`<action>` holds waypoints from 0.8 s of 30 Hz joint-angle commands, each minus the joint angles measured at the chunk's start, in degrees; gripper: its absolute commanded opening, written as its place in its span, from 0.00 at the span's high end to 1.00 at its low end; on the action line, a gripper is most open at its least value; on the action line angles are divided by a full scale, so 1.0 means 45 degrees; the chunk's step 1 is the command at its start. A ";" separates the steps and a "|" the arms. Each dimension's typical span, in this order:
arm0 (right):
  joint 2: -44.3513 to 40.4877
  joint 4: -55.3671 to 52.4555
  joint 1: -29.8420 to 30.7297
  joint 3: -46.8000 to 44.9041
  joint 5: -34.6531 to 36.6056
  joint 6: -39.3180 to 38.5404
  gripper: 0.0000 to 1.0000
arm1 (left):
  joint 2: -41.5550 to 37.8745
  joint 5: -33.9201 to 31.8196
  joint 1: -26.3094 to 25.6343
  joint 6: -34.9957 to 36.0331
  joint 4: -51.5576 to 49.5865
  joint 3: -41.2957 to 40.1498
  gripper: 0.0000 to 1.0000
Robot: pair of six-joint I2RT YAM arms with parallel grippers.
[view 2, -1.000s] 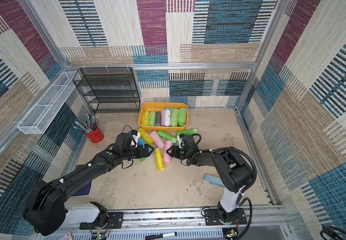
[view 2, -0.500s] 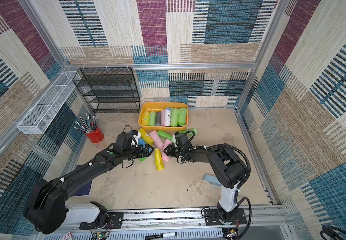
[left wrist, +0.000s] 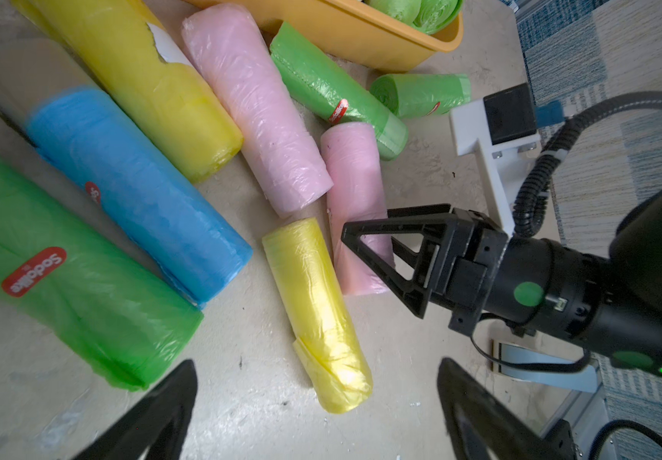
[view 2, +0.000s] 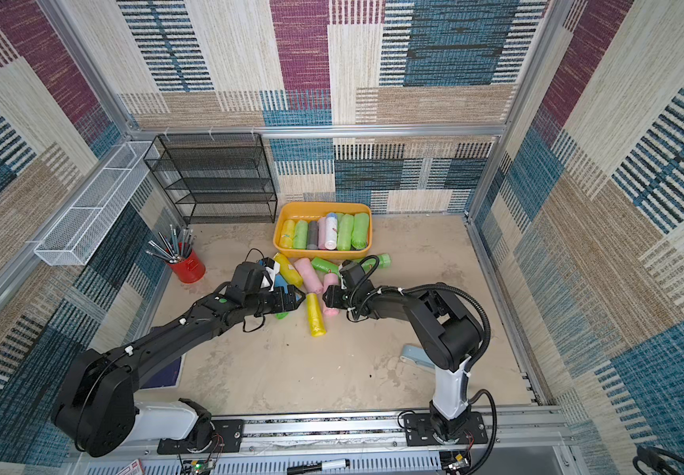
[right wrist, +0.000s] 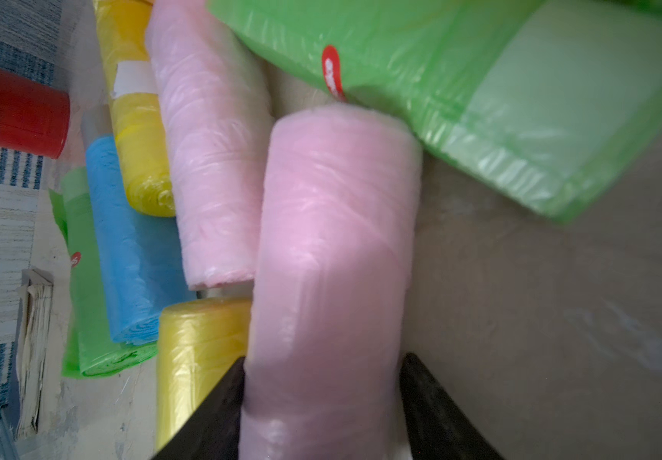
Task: Put the roll of trash bags into the storage box
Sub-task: Pick up the roll of trash bags from the center of the board.
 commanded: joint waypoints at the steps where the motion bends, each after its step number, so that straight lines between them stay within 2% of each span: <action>1: -0.0180 -0.1022 -0.0002 -0.0243 0.0873 -0.0101 0.43 | 0.0169 0.0072 0.0008 0.0220 0.0030 0.0187 0.05; 11: -0.0660 -0.0523 -0.0002 -0.0913 0.0557 0.0136 0.54 | 0.0169 0.0144 0.0008 0.0100 0.0106 0.0110 0.05; 24: -0.1810 0.0610 -0.0002 -0.1623 -0.0287 0.0656 0.59 | 0.0163 0.0143 0.0008 0.0065 0.0184 -0.0035 0.05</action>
